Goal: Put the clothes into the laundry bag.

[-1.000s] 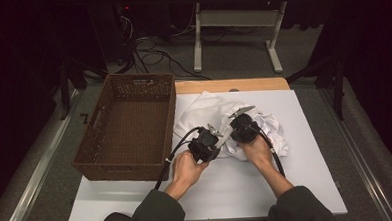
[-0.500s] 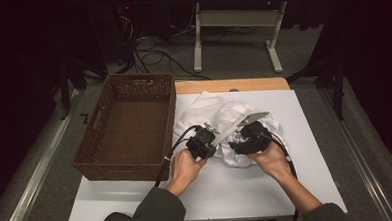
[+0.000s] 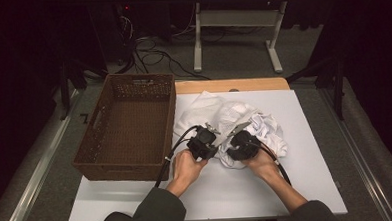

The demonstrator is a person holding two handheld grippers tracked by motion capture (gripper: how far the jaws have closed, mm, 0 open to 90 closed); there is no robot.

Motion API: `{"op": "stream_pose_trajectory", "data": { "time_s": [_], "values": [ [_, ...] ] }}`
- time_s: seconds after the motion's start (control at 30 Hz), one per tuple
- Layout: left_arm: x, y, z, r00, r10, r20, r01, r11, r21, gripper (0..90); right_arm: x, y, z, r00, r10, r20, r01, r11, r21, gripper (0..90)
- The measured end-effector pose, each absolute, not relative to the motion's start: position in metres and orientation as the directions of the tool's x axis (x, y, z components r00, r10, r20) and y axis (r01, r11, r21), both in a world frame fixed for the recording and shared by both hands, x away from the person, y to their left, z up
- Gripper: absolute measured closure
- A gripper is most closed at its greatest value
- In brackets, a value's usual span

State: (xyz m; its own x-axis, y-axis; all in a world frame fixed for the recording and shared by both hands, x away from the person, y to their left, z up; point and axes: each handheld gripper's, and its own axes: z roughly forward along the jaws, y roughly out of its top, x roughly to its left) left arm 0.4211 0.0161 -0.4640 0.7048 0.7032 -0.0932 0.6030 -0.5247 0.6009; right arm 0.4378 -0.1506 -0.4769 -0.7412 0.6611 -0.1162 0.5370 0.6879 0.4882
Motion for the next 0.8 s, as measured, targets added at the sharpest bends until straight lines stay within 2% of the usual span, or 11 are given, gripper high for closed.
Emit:
{"op": "stream_pose_trajectory", "data": {
  "time_s": [0.07, 0.3, 0.53, 0.7, 0.73, 0.8],
  "values": [
    [0.419, 0.015, -0.463, 0.71, 0.698, -0.092, 0.596, -0.526, 0.607, 85.0, 0.439, -0.151, -0.473, -0.736, 0.668, -0.113, 0.538, 0.678, 0.501, 84.1],
    [0.416, 0.008, -0.457, 0.739, 0.669, -0.078, 0.566, -0.554, 0.61, 85.2, 0.451, -0.159, -0.46, -0.69, 0.719, -0.081, 0.573, 0.611, 0.546, 87.0],
    [0.411, 0.01, -0.457, 0.741, 0.668, -0.07, 0.561, -0.557, 0.613, 85.3, 0.475, -0.15, -0.463, -0.603, 0.796, -0.05, 0.639, 0.519, 0.568, 87.0],
    [0.412, 0.01, -0.46, 0.739, 0.67, -0.078, 0.568, -0.556, 0.606, 85.4, 0.483, -0.148, -0.466, -0.575, 0.816, -0.066, 0.642, 0.499, 0.582, 86.0],
    [0.413, 0.011, -0.461, 0.735, 0.673, -0.081, 0.574, -0.554, 0.603, 85.3, 0.483, -0.148, -0.466, -0.577, 0.814, -0.059, 0.643, 0.498, 0.582, 84.0],
    [0.415, 0.013, -0.463, 0.728, 0.68, -0.084, 0.583, -0.55, 0.598, 85.2, 0.48, -0.15, -0.463, -0.601, 0.798, -0.04, 0.639, 0.51, 0.575, 73.8]
  ]
}}
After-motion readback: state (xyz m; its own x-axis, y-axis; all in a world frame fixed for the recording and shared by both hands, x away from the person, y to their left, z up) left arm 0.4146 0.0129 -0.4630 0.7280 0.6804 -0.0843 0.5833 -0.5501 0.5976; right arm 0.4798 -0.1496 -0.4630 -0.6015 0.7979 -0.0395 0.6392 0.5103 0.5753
